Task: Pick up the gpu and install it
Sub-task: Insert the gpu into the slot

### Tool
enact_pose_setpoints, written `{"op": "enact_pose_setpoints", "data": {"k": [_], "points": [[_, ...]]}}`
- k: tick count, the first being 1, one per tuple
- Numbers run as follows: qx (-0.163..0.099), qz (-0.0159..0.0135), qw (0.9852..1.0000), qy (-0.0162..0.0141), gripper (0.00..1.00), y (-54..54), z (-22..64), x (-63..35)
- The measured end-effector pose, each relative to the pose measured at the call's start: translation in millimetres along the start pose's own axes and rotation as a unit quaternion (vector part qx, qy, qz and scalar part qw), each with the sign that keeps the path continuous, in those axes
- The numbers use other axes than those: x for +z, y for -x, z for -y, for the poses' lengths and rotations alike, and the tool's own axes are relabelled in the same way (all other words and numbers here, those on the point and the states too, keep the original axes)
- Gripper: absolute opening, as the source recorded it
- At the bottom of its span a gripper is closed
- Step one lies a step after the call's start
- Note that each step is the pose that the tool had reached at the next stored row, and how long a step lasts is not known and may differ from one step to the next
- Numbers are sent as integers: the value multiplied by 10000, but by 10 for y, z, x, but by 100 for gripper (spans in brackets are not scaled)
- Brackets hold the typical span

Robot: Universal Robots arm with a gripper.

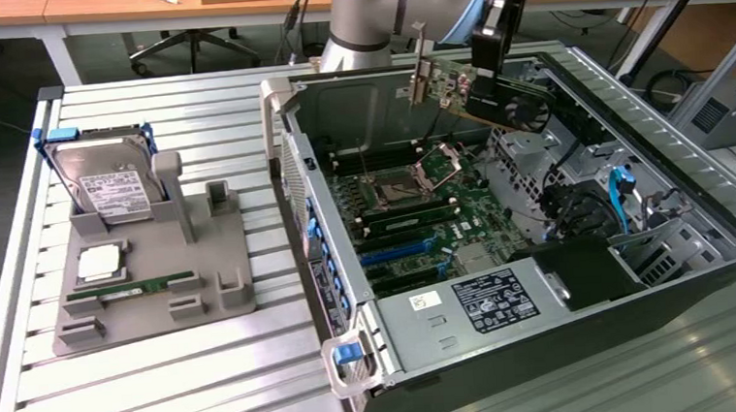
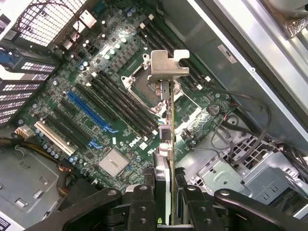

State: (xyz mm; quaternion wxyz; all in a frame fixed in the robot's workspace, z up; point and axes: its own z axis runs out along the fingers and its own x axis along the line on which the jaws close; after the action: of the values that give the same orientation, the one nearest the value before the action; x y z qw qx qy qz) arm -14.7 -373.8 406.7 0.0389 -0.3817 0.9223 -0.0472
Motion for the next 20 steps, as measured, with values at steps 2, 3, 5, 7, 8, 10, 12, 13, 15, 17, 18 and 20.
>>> {"op": "enact_pose_setpoints", "data": {"k": [2, 3, 5, 7, 8, 10, 12, 13, 15, 17, 18, 20], "points": [[-26, 3, 10000, 1, 27, 0, 0, 0], [-37, 4, 10000, 1, 27, 0, 0, 0], [-65, 8, 10000, 2, 27, 0, 0, 0], [-88, 10, 10000, 3, 27, 0, 0, 0], [-98, 11, 10000, 3, 27, 0, 0, 0], [-131, 15, 9999, 4, 27, 0, 0, 0], [-174, 20, 9998, 6, 27, 0, 0, 0], [-197, 23, 9998, 7, 27, 0, 0, 0], [-225, 26, 9997, 8, 27, 0, 0, 0], [-273, 32, 9996, 10, 27, 0, 0, 0], [-293, 34, 9996, 10, 27, 0, 0, 0], [-316, 37, 9995, 11, 27, 0, 0, 0]]}}
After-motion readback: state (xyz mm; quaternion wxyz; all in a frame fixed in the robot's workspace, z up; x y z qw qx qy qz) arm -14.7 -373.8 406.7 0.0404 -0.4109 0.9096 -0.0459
